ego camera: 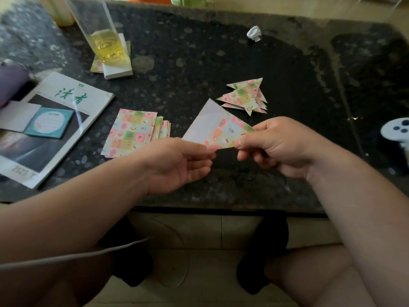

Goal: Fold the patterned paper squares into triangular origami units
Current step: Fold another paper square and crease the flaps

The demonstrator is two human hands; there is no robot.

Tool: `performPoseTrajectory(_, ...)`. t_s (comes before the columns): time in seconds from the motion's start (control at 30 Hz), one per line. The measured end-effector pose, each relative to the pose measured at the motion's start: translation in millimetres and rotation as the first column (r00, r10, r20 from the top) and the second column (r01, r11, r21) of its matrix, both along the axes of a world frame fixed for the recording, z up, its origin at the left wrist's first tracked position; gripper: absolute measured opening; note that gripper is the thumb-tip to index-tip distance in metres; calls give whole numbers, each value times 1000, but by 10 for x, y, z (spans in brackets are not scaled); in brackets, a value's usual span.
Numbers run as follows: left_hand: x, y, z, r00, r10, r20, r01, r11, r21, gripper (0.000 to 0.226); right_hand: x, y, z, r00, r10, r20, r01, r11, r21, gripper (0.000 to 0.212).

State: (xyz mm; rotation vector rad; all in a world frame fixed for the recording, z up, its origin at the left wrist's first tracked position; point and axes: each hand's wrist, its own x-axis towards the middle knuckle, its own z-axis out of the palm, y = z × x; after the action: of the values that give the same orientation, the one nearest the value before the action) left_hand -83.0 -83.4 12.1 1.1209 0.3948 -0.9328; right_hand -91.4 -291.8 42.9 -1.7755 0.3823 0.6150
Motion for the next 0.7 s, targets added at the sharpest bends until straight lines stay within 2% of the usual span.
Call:
performPoseTrajectory(0.07, -56, -47, -34, 993, 108, -49, -112, 991, -79, 20, 5, 21, -18, 999, -42, -12, 42, 999, 19, 16)
performPoseTrajectory(0.23, -149, -210, -55, 983, 180, -40, -184, 973, -142, 18, -8, 130, -53, 998, -68, -10, 68, 998, 0, 16)
performPoseTrajectory(0.37, -137, -256, -51, 988, 156, 2, -155, 978, -138, 15, -15, 179, -31, 1000, -24, -9, 24, 1000, -19, 13)
performPoseTrajectory(0.43, -137, -248, -44, 989, 147, 24, -143, 981, -132, 21, -16, 174, -12, 1000, 5, -6, -5, 1000, -25, 20)
performPoseTrajectory(0.53, -155, -240, -41, 989, 128, 75, -121, 989, -85, 10, -30, 168, 3, 998, 60, 1, -60, 996, -72, 31)
performPoseTrajectory(0.7, -129, -206, 18, 985, 128, 113, -121, 990, -66, 11, -38, 127, 70, 996, 87, 10, -86, 993, -75, 18)
